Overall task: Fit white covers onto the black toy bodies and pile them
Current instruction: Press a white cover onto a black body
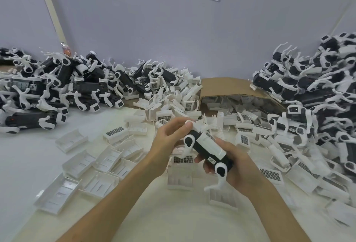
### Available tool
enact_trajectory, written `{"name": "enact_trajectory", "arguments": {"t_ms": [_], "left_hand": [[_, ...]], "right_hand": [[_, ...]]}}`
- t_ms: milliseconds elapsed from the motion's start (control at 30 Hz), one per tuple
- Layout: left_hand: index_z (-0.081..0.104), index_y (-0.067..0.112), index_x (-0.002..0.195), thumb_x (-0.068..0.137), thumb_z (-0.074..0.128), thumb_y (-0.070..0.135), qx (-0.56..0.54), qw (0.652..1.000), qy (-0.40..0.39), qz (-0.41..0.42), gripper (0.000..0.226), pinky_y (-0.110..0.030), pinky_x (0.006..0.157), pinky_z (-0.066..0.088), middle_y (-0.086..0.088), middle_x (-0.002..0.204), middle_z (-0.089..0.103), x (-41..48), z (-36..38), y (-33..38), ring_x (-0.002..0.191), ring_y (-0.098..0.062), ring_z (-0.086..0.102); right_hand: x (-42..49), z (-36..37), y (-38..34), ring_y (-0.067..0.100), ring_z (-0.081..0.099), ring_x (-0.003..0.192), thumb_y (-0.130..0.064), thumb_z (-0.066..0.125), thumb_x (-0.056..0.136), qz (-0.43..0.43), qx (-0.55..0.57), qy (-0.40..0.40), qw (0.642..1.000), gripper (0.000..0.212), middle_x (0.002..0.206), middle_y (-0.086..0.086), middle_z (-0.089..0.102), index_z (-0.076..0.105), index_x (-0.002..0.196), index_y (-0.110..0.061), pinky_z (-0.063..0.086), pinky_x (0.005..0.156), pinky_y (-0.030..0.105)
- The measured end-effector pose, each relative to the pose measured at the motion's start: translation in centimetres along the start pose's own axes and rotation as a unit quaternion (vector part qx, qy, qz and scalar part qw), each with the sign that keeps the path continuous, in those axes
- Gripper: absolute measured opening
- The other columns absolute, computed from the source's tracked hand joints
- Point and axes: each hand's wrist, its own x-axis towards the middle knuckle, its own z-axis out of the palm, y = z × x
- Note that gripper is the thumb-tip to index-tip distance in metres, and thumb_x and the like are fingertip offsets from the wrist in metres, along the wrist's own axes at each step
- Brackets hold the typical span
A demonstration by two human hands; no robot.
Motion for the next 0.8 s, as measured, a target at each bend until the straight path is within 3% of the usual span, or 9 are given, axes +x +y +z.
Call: {"name": "enact_trajectory", "arguments": {"t_ms": [67, 167, 233, 367, 500, 633, 800], "left_hand": [[0.072, 0.027, 0.1, 0.081, 0.068, 0.043, 0.063, 0.996, 0.057, 0.032, 0.025, -0.019, 0.075, 0.05, 0.007, 0.098, 0.074, 0.2, 0.0, -0.1, 0.089, -0.008, 0.069], [0.068, 0.029, 0.111, 0.077, 0.07, 0.049, 0.098, 0.985, 0.12, 0.07, 0.04, -0.014, 0.074, 0.051, 0.013, 0.102, 0.071, 0.3, 0.1, -0.1, 0.092, 0.001, 0.066], [0.065, 0.031, 0.116, 0.076, 0.071, 0.05, 0.117, 0.981, 0.132, 0.076, 0.045, -0.014, 0.074, 0.052, 0.012, 0.103, 0.068, 0.3, 0.0, 0.0, 0.09, -0.002, 0.067], [0.055, 0.037, 0.126, 0.081, 0.076, 0.05, 0.119, 0.991, 0.051, 0.034, 0.051, -0.024, 0.073, 0.057, 0.007, 0.105, 0.071, 0.1, 0.5, -0.2, 0.083, -0.013, 0.073], [0.053, 0.037, 0.132, 0.089, 0.076, 0.022, 0.103, 0.993, 0.001, 0.058, 0.05, -0.024, 0.074, 0.058, 0.001, 0.107, 0.076, -0.2, 1.1, -0.6, 0.091, -0.015, 0.075], [0.06, 0.025, 0.13, 0.09, 0.075, 0.016, 0.134, 0.988, -0.011, 0.073, 0.044, -0.036, 0.082, 0.062, -0.001, 0.11, 0.075, -0.3, 0.7, -0.5, 0.096, -0.02, 0.074], [0.058, 0.028, 0.127, 0.091, 0.074, 0.016, 0.154, 0.985, -0.012, 0.076, 0.041, -0.045, 0.086, 0.061, -0.002, 0.11, 0.075, -0.4, 0.7, -0.7, 0.096, -0.02, 0.074]], "right_hand": [[0.2, -0.2, 0.2, 0.022, 0.069, 0.079, -0.032, 0.059, 0.087, -0.031, -0.016, 0.027, 0.999, 0.037, 0.101, 0.021, 0.071, 0.071, 0.114, -0.01, 0.056, 0.068, 0.029], [0.7, -0.6, 0.5, 0.024, 0.071, 0.09, -0.025, 0.069, 0.086, -0.068, -0.053, 0.112, 0.99, 0.047, 0.109, 0.02, 0.072, 0.058, 0.128, -0.008, 0.056, 0.082, 0.038], [0.9, -0.6, 0.6, 0.026, 0.072, 0.089, -0.026, 0.072, 0.082, -0.088, -0.071, 0.155, 0.982, 0.051, 0.11, 0.019, 0.072, 0.056, 0.129, -0.01, 0.053, 0.082, 0.04], [0.9, -0.4, 0.9, 0.029, 0.073, 0.092, -0.031, 0.071, 0.08, -0.108, -0.104, 0.18, 0.972, 0.05, 0.108, 0.013, 0.074, 0.058, 0.127, -0.017, 0.058, 0.071, 0.034], [0.8, -0.1, 1.3, 0.024, 0.072, 0.081, -0.036, 0.072, 0.083, -0.125, -0.148, 0.165, 0.967, 0.04, 0.096, 0.009, 0.075, 0.062, 0.119, -0.02, 0.057, 0.059, 0.032], [0.9, 0.0, 1.5, 0.019, 0.07, 0.066, -0.03, 0.066, 0.085, -0.138, -0.196, 0.154, 0.959, 0.032, 0.088, 0.007, 0.075, 0.06, 0.115, -0.021, 0.051, 0.05, 0.026], [0.9, -0.1, 1.7, 0.018, 0.071, 0.064, -0.03, 0.072, 0.087, -0.158, -0.231, 0.164, 0.946, 0.028, 0.088, 0.005, 0.076, 0.061, 0.112, -0.025, 0.052, 0.049, 0.026]]}}
